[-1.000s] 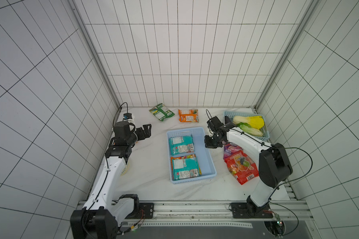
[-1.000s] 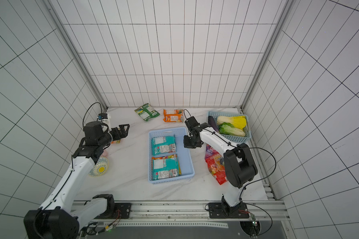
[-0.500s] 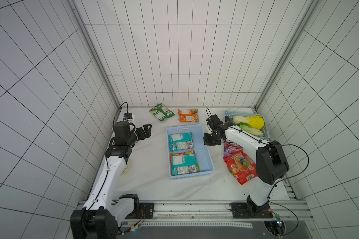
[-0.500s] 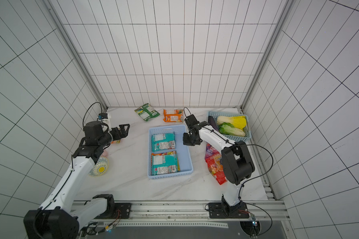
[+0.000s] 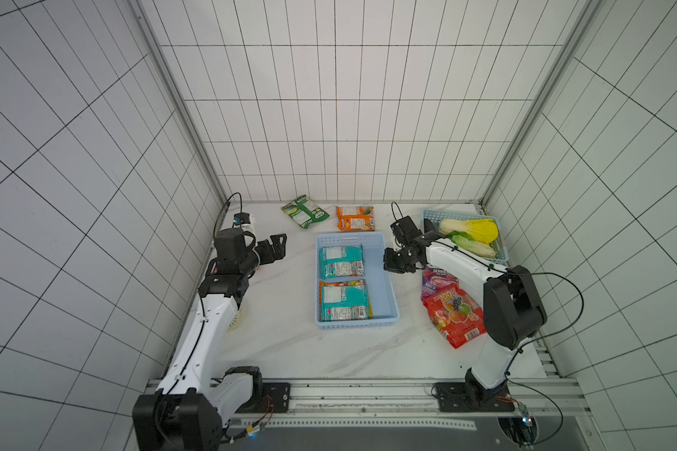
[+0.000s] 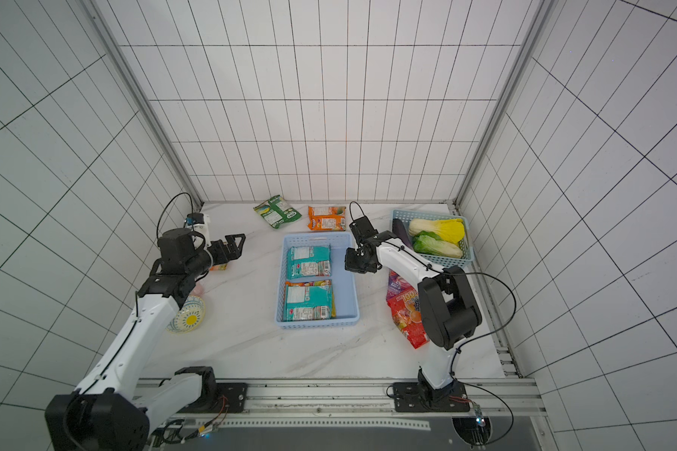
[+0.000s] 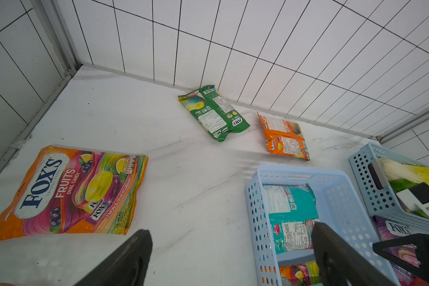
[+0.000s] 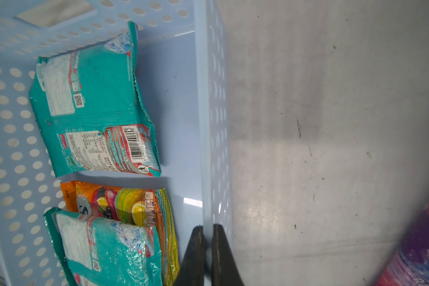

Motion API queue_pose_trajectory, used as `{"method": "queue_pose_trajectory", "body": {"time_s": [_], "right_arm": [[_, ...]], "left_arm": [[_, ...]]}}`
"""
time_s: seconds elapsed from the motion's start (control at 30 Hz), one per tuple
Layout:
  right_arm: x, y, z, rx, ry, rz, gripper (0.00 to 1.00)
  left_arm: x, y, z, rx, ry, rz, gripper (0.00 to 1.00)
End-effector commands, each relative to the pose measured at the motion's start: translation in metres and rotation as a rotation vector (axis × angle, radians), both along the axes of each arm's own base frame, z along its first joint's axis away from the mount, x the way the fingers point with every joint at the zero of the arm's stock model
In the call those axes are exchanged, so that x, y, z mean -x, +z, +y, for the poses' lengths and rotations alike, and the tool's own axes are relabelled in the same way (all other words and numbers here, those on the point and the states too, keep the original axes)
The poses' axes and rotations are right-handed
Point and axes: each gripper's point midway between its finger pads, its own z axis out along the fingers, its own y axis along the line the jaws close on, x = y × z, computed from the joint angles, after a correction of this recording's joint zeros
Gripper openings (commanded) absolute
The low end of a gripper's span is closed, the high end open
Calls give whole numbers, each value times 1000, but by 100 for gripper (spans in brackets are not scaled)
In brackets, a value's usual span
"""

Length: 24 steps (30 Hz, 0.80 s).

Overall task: Put the candies in the basket
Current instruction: Adjust the basket at the center of the board.

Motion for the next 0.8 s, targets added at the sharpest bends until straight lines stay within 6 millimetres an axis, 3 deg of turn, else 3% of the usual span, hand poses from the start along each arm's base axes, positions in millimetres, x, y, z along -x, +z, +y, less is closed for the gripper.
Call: {"method": "queue_pose_trajectory", "body": {"time_s": [0.0,0.1,0.27,0.37,0.5,0.77], "right_arm": [[-6,-2,-12,34,-37,-10,17],[-6,4,-18,89,29,-11,28],[-15,36,-49,174,-2,-83,34],[-18,44,-65,221,-6,-122,39],[-22,39,-92,293,-51,-100,43],[-21,14,-127,468,-97,-71,57]], "left_arm": [[-2,14,2,-4,4,-32,98],[0,14,0,-6,-5,-45,98],[-2,16,3,-15,9,-38,98],[0,13,-1,-6,-10,-42,98],[-2,15,2,-15,2,-39,98],[-1,16,6,-44,15,-45,98]]}}
